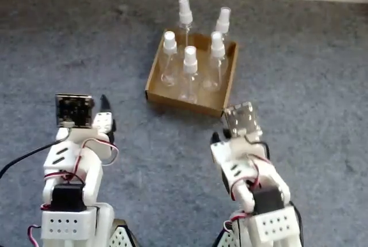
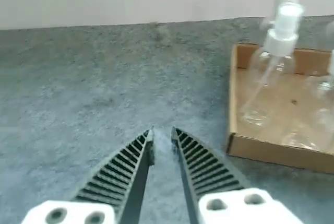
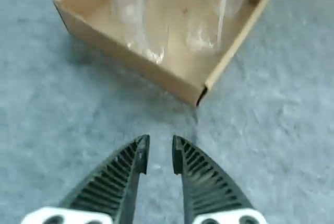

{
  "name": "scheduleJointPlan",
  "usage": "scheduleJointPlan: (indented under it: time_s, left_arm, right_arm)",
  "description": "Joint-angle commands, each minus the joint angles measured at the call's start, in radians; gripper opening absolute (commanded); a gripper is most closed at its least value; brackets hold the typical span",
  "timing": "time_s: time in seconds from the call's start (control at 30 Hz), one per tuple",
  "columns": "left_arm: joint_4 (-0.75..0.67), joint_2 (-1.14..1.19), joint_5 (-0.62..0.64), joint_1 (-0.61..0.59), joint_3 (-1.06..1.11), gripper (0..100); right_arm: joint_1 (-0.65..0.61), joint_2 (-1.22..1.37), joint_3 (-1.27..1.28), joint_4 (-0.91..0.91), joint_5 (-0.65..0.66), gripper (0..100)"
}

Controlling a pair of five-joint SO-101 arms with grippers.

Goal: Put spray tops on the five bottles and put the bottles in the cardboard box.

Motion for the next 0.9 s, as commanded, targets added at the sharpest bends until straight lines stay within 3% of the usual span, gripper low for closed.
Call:
scheduleJointPlan:
  time_s: [0.0,0.13,0.33,0.47,0.67,0.87]
  left_arm:
    - [0.034,-0.01,-0.003,-0.077,-0.012,1]
    - [0.117,-0.01,-0.003,-0.12,0.044,1]
    - [0.133,-0.01,-0.003,-0.125,0.131,1]
    - [0.101,-0.01,-0.003,-0.122,0.225,1]
    - [-0.095,-0.002,-0.003,-0.122,0.377,1]
    - [-0.104,0.001,-0.003,-0.128,0.374,1]
  right_arm:
    - [0.018,-0.263,0.099,0.09,0.009,3.4]
    - [0.019,-0.217,0.154,0.12,0.009,3.4]
    - [0.019,-0.254,0.166,0.125,0.009,3.4]
    - [0.031,-0.257,0.3,0.12,0.009,3.4]
    - [0.062,-0.252,0.377,0.128,0.009,3.4]
    - [0.193,-0.251,0.377,0.131,0.009,3.4]
